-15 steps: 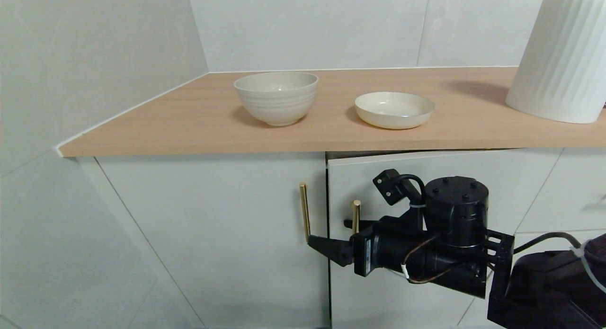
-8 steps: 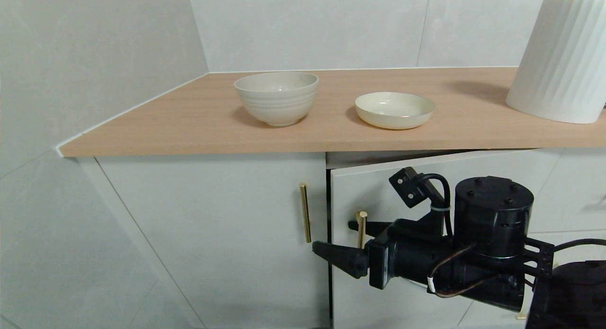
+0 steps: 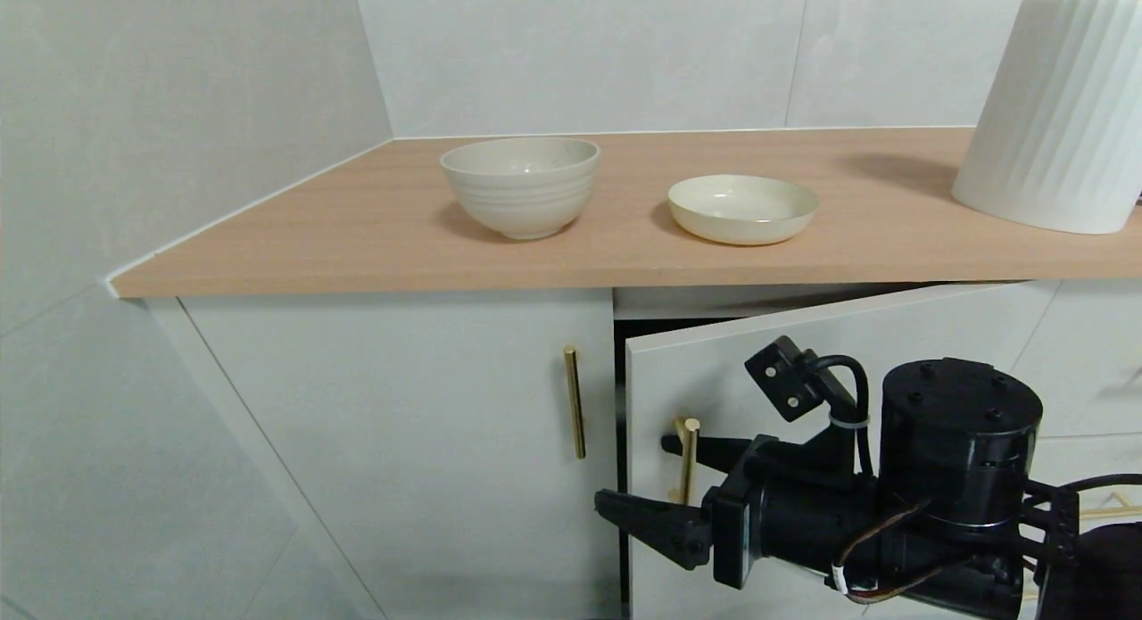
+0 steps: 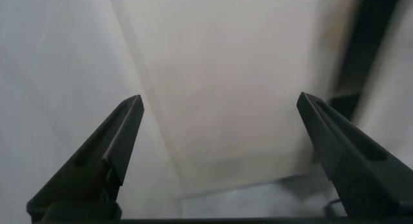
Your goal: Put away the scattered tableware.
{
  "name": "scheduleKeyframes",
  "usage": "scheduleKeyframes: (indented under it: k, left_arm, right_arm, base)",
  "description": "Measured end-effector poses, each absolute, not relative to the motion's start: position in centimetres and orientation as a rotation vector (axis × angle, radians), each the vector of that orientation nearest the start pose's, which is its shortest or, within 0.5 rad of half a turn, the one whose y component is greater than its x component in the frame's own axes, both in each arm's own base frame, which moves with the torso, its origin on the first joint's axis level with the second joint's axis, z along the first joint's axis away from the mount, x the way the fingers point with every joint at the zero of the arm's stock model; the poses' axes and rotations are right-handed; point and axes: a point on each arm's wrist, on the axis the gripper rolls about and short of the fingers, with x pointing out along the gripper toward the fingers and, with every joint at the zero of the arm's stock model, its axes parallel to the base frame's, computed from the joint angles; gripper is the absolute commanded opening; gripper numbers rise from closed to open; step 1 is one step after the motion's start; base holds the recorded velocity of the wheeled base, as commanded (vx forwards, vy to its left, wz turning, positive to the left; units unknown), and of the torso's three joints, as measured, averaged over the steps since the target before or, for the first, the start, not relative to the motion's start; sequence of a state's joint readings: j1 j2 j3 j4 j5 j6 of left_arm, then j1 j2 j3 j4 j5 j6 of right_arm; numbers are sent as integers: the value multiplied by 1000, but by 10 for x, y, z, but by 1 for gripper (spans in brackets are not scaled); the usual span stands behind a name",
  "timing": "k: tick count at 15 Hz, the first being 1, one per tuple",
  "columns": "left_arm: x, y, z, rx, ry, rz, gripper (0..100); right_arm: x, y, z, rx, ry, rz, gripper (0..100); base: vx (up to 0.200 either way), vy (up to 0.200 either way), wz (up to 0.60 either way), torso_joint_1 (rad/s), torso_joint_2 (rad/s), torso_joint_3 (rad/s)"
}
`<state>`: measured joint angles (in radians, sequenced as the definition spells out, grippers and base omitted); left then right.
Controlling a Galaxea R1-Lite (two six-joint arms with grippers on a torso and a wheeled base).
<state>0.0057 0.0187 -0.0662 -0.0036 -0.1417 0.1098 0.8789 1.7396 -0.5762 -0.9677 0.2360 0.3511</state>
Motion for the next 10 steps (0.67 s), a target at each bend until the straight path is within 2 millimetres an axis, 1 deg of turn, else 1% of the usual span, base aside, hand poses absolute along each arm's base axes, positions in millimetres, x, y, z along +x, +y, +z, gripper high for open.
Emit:
scheduleKeyframes:
  k: [2, 4, 6, 7, 8, 10]
  left_arm:
    - [-27, -4, 116, 110, -49, -179, 100]
    - [-18, -5, 138, 103, 6, -221, 100]
    - [3, -6, 162, 88, 99, -288, 100]
    - [19, -7, 174, 78, 152, -325, 100]
    - [34, -8, 182, 69, 193, -357, 0]
    - [69, -11, 196, 59, 255, -425, 0]
  right_arm:
    - [178, 225, 144, 246, 398, 1070, 100]
    - [175, 226, 143, 242, 407, 1081, 100]
    - [169, 228, 140, 233, 425, 1106, 100]
    - [166, 229, 139, 230, 435, 1123, 100]
    - [165, 229, 138, 228, 440, 1130, 100]
    - [164, 229, 137, 227, 449, 1145, 100]
  base:
    - [0, 0, 0, 0, 0, 0]
    - [0, 0, 0, 0, 0, 0]
    - [0, 0, 0, 0, 0, 0]
    - [0, 0, 0, 0, 0, 0]
    - [0, 0, 0, 0, 0, 0]
    - [0, 0, 0, 0, 0, 0]
